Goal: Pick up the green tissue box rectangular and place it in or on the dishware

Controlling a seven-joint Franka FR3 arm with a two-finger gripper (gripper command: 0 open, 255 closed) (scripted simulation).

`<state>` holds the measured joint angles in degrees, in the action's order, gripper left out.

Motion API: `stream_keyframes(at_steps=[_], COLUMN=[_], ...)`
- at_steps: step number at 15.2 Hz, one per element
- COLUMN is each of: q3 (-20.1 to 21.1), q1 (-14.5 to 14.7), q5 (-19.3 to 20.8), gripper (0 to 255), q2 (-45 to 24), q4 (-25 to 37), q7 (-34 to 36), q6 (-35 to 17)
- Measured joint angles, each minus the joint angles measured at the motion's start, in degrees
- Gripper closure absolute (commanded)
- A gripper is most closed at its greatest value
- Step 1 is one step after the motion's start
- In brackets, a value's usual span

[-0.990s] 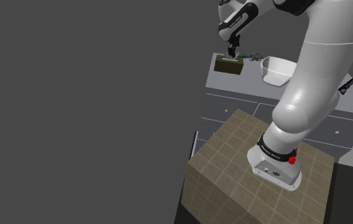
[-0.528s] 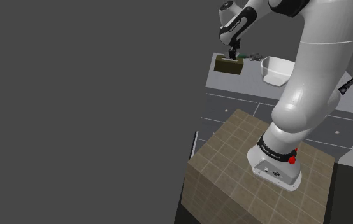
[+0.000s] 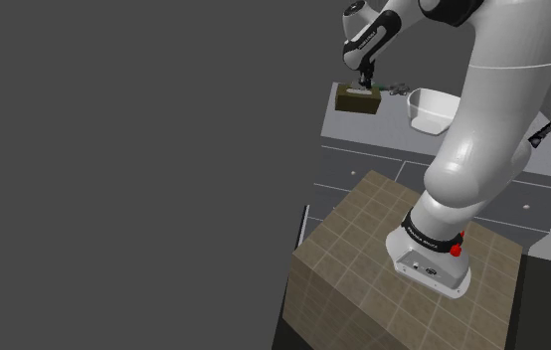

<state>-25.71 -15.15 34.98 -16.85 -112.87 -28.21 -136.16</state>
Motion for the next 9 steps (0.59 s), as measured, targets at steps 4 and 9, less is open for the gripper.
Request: stream_keyframes(at_steps=[4, 9], q3=[0.0, 0.1], q1=[0.0, 0.2], q5=[0.0, -0.2], gripper=[255, 255], q2=[0.0, 0.9], q4=[0.0, 0.2], q7=[0.0, -0.6], q6=[0.0, 1.2])
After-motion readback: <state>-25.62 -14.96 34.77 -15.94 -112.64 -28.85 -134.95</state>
